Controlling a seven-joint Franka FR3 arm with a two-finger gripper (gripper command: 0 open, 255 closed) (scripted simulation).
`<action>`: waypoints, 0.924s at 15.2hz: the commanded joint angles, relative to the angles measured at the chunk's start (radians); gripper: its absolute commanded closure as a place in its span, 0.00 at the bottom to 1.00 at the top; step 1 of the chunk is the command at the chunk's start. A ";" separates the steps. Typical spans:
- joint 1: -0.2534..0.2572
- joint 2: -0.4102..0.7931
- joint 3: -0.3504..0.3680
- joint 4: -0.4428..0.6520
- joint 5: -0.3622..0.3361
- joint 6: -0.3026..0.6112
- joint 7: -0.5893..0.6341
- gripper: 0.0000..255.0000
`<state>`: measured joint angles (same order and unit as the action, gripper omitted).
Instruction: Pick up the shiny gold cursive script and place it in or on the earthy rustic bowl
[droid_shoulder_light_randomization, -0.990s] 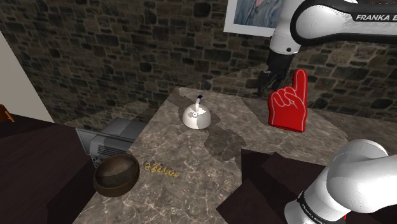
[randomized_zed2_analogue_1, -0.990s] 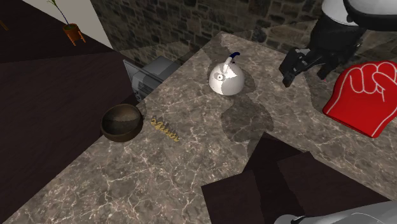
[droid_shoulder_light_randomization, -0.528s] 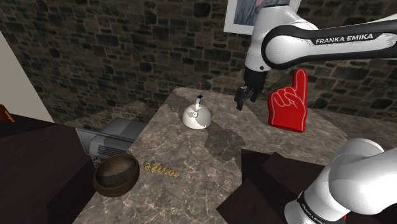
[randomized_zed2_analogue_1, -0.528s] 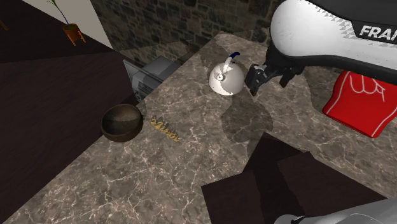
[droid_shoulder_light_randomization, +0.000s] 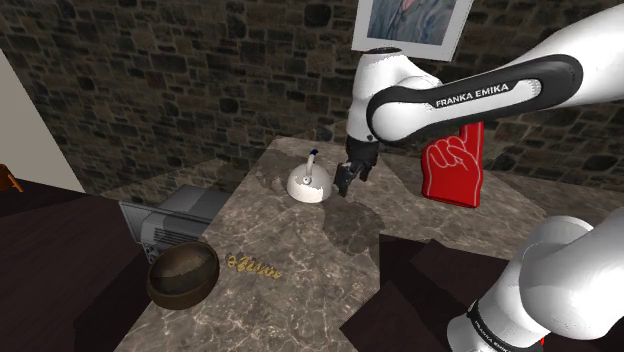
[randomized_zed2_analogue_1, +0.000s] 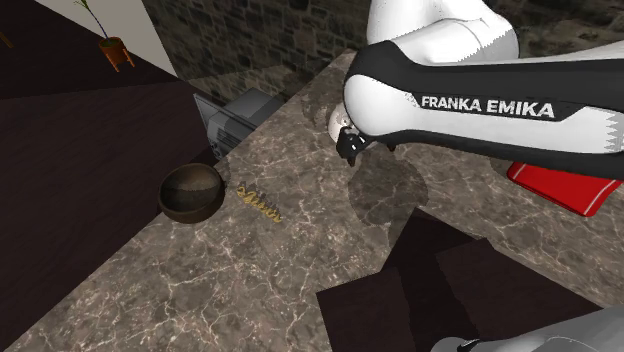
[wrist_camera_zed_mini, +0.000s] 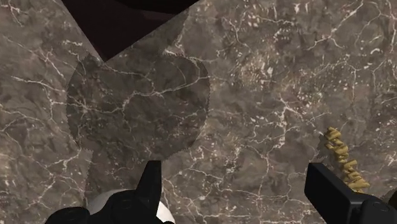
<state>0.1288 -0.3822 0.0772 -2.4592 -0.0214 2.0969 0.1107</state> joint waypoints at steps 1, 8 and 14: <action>0.017 0.061 0.022 0.013 0.005 0.048 0.015 0.00; 0.061 0.287 0.087 0.084 -0.009 0.200 0.060 0.00; 0.103 0.490 0.129 0.183 -0.059 0.299 0.114 0.00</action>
<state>0.2249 0.0749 0.2013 -2.2958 -0.0709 2.3823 0.2169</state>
